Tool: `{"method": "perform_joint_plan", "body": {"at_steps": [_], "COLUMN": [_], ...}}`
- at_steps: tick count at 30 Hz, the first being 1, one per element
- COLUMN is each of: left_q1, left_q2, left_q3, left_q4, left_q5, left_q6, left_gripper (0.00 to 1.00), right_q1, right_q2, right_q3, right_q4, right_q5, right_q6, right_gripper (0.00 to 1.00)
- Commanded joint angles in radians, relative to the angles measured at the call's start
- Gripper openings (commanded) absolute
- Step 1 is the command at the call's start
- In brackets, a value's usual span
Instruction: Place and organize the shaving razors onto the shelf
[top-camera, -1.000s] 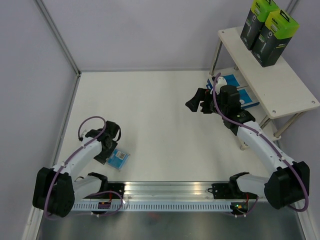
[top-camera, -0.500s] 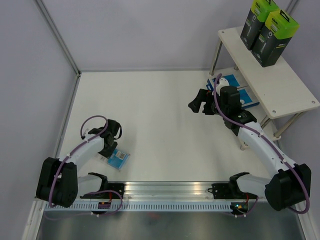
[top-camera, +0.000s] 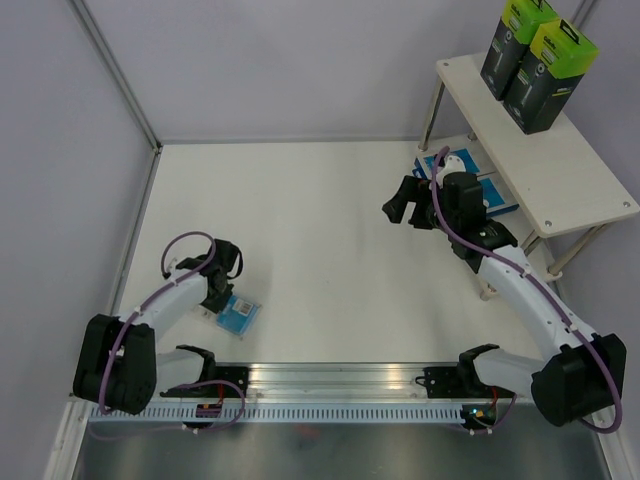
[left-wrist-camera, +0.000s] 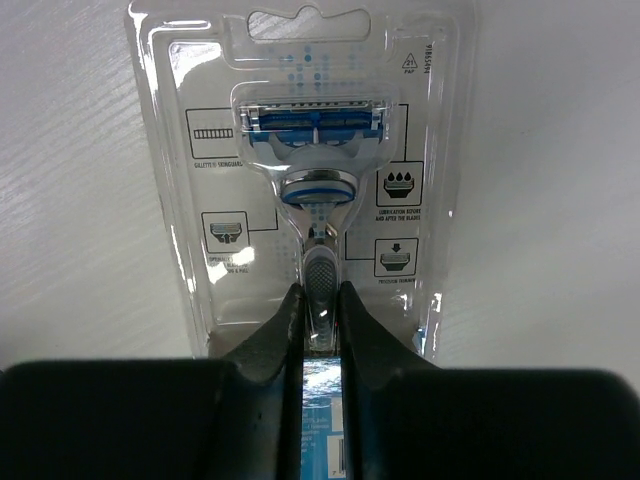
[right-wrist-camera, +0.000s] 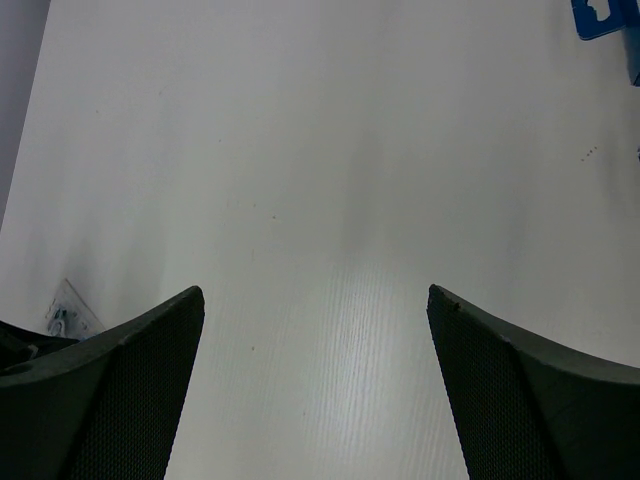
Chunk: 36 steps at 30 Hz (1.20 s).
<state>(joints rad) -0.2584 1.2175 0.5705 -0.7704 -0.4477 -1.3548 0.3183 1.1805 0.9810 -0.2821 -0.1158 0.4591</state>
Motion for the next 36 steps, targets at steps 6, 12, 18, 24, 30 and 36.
{"method": "perform_joint_plan", "body": {"at_steps": [6,12,18,24,30,36], "left_q1": [0.004,-0.016,-0.057,-0.145,-0.192,-0.243], "left_q2": [0.037,0.019,0.030,0.025,0.091,0.134], "left_q3": [0.064,0.201,0.292,0.284,0.364,0.433], "left_q4": [0.143,0.239,0.412,0.663,0.730,0.688], "left_q5": [0.078,0.147,0.376,0.627,0.872,0.968], "left_q6": [0.221,0.482,0.675,0.881,1.103,1.276], "left_gripper": [0.02,0.02,0.02,0.02,0.02,0.02], "right_q1": [-0.001,-0.001,0.001,0.016,0.044,0.045], "right_q2": [-0.065,-0.052,-0.035,0.037,0.131,0.179], "right_q3": [0.054,0.016,-0.045,-0.030,0.002,0.113], "right_q4": [-0.032,0.114,0.271,0.313,0.341,0.224], "right_q5": [0.104,-0.153,-0.347,-0.407,-0.521,-0.512], "right_q6": [0.026,0.042,0.096,0.104,0.092,0.081], "right_gripper": [0.98,0.98,0.98,0.98,0.98,0.98]}}
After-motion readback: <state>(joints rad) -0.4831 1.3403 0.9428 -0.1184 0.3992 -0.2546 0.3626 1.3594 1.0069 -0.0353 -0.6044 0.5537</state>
